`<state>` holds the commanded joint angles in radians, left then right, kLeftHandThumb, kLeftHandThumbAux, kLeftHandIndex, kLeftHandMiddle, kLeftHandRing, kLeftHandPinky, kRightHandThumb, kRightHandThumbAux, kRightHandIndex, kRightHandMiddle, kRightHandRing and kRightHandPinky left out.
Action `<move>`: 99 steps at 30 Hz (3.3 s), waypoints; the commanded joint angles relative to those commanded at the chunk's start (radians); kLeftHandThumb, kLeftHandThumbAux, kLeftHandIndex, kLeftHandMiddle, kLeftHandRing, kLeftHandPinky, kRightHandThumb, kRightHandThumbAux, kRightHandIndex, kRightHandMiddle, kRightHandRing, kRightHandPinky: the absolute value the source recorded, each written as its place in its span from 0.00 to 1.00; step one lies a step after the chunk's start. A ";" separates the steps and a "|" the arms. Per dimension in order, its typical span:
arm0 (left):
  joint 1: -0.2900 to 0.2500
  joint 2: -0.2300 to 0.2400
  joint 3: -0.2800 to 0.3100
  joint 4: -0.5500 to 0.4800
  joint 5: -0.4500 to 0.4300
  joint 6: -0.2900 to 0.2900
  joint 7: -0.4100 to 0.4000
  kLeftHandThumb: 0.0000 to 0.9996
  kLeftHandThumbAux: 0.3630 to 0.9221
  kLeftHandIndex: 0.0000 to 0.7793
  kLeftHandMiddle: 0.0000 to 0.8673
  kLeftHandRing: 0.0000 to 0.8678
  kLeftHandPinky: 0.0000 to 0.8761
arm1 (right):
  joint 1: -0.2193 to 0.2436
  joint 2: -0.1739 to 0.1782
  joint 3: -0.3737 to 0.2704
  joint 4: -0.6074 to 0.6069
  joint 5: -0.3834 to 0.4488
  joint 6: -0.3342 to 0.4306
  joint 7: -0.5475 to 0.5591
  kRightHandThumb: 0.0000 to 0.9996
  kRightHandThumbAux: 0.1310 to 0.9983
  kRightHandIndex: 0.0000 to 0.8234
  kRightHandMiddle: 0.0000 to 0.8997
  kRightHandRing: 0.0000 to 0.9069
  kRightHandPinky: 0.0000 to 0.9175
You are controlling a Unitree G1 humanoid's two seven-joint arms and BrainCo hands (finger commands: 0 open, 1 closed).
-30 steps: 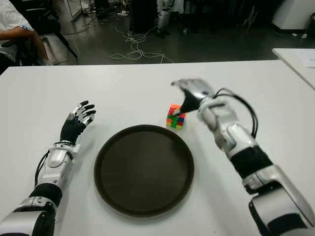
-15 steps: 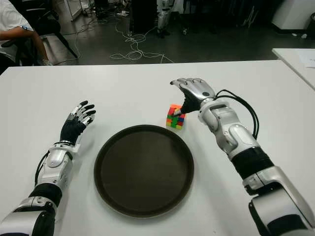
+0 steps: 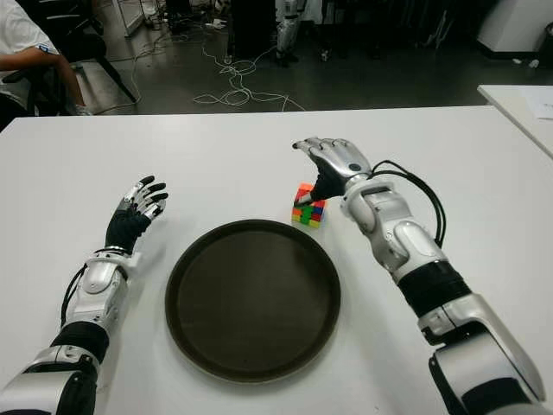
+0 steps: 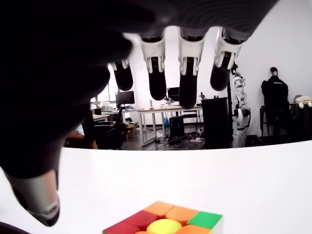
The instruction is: Pick up the Rubik's Cube and put it in the plate
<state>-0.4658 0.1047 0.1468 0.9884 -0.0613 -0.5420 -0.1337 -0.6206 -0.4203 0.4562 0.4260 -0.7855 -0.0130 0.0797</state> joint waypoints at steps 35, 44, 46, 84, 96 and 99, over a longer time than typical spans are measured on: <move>0.008 0.010 -0.004 0.009 0.017 -0.032 0.008 0.05 0.59 0.17 0.22 0.19 0.15 | -0.056 0.089 0.022 0.219 -0.004 0.061 -0.097 0.00 0.62 0.18 0.20 0.21 0.19; 0.007 0.014 -0.012 0.011 0.025 -0.045 0.015 0.07 0.58 0.16 0.21 0.18 0.15 | -0.056 0.132 0.044 0.228 -0.052 0.184 -0.159 0.00 0.64 0.15 0.15 0.15 0.13; 0.007 0.014 -0.014 0.010 0.026 -0.047 0.015 0.08 0.57 0.16 0.22 0.19 0.16 | -0.055 0.136 0.051 0.222 -0.067 0.209 -0.167 0.00 0.65 0.15 0.14 0.15 0.15; 0.006 0.018 -0.032 0.018 0.065 -0.083 0.056 0.07 0.54 0.18 0.21 0.19 0.16 | -0.068 0.163 0.044 0.242 -0.081 0.289 -0.251 0.00 0.69 0.16 0.17 0.17 0.15; -0.001 0.016 -0.026 0.033 0.051 -0.074 0.044 0.10 0.51 0.20 0.21 0.20 0.19 | -0.077 0.164 0.022 0.272 -0.050 0.252 -0.267 0.00 0.71 0.17 0.17 0.16 0.12; -0.003 0.015 -0.027 0.037 0.053 -0.083 0.047 0.09 0.49 0.20 0.22 0.21 0.20 | -0.077 0.164 0.019 0.281 -0.038 0.239 -0.257 0.00 0.71 0.15 0.16 0.15 0.11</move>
<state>-0.4686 0.1201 0.1193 1.0249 -0.0087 -0.6251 -0.0871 -0.6977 -0.2564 0.4753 0.7068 -0.8238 0.2258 -0.1771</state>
